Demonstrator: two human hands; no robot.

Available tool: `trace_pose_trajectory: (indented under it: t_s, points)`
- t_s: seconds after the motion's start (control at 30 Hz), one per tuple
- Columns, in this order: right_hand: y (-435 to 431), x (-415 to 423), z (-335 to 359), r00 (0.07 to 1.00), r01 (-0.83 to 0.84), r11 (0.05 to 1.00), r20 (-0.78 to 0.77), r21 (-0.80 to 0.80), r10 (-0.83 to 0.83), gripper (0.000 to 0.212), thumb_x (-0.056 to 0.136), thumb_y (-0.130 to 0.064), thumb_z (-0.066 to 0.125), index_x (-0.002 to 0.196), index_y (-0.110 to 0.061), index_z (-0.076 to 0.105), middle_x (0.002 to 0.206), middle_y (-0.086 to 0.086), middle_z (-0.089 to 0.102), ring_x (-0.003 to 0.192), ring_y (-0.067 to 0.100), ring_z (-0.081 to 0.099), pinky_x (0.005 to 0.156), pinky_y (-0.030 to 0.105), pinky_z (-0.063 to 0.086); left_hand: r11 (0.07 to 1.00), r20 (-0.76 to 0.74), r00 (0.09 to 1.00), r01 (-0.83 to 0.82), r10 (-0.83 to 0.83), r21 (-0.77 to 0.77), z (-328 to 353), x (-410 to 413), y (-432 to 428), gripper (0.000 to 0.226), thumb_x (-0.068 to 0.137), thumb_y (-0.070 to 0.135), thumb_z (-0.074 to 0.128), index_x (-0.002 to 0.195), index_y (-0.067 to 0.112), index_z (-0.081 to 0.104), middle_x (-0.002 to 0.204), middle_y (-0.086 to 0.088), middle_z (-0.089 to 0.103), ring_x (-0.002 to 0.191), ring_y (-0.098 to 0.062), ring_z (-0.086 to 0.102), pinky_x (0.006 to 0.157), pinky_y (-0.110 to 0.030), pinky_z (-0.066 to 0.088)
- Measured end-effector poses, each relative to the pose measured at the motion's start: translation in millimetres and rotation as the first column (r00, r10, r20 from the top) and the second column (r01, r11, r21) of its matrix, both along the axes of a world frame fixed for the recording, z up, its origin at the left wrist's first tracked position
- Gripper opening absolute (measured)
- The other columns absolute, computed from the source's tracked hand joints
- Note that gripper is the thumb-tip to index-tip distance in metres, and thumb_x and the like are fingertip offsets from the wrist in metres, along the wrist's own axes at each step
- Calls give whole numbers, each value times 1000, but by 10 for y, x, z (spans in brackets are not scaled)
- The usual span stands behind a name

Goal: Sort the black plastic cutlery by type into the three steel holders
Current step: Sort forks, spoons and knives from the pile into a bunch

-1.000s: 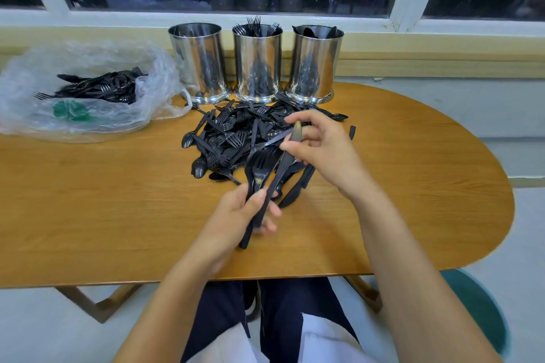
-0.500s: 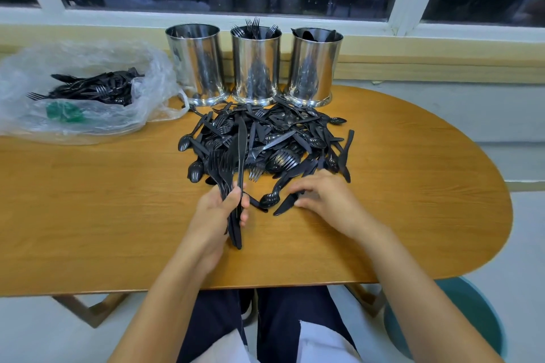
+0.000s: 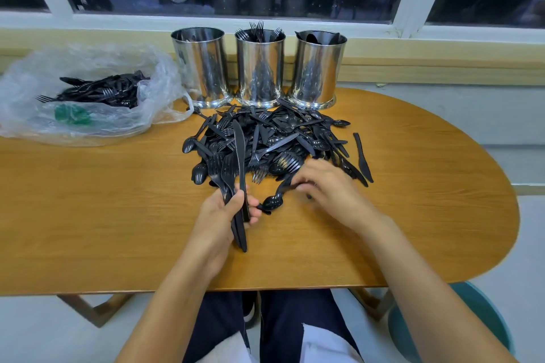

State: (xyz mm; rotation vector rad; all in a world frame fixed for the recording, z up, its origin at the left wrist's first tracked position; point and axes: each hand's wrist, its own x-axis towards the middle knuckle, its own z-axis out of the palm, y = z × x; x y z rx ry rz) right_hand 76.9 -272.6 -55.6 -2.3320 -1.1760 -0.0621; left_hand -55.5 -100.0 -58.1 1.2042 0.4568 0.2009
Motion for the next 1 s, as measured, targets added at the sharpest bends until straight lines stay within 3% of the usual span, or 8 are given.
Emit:
trace_pose_trajectory:
  t_s: [0.13,0.2,0.3,0.4,0.5,0.67,0.8,1.0]
  points:
    - [89,-79,332,973,137,846,-231,515,-17,5,92,-11,63,94,-16,62,85,-7,60,77,7,57,70,22,48,999,30,999,-34,33,25,42,49,-36,15,104,14,43,107,9,56,93,-12,75,85,-21,74,78,-35,58]
    - [183,-133,458,901,224,767,-429,601,73,10,93,-10,61,99,-3,59,78,-1,60,66,8,57,61,21,49,999,47,999,-20,18,43,76,76,-76,15,104,13,41,109,9,55,96,-13,75,92,-23,73,84,-38,58]
    - [358,-172,460,826,301,788,-560,537,65,16,93,-12,61,99,2,56,69,1,57,56,7,55,54,20,46,994,59,997,44,-50,101,129,90,-170,16,105,13,40,112,10,54,96,-9,76,91,-24,73,83,-36,59]
    - [484,-203,381,814,374,774,-580,510,-11,9,92,-11,63,88,-10,55,67,-1,57,52,4,55,53,20,45,979,62,992,94,-107,181,150,70,-246,17,105,14,39,112,11,53,90,-10,74,75,-21,72,70,-29,60]
    - [525,-256,310,780,412,746,-626,523,9,11,96,-19,57,88,-15,52,67,-1,57,53,6,53,55,23,44,956,42,994,89,-105,278,129,47,-258,16,105,16,38,108,12,54,76,-2,62,58,-9,54,56,-22,48]
    - [523,-360,347,580,421,763,-792,491,190,58,85,-63,48,105,-9,54,79,0,50,52,5,41,49,19,33,926,17,992,112,-126,362,111,26,-271,15,105,15,40,106,15,55,72,2,58,55,-5,48,55,-20,43]
    - [500,-314,368,691,404,792,-720,457,64,25,95,-35,58,85,-12,59,61,-11,46,45,0,42,49,14,36,934,44,983,155,-178,323,137,-10,-325,17,105,16,40,105,14,57,74,-2,65,59,-10,58,57,-21,50]
    - [473,-269,435,551,405,785,-810,469,199,18,98,-28,55,87,-15,60,67,-7,47,46,2,36,41,13,28,914,30,974,200,-225,354,159,-60,-308,28,104,28,41,93,6,55,60,5,60,52,-8,49,54,-18,43]
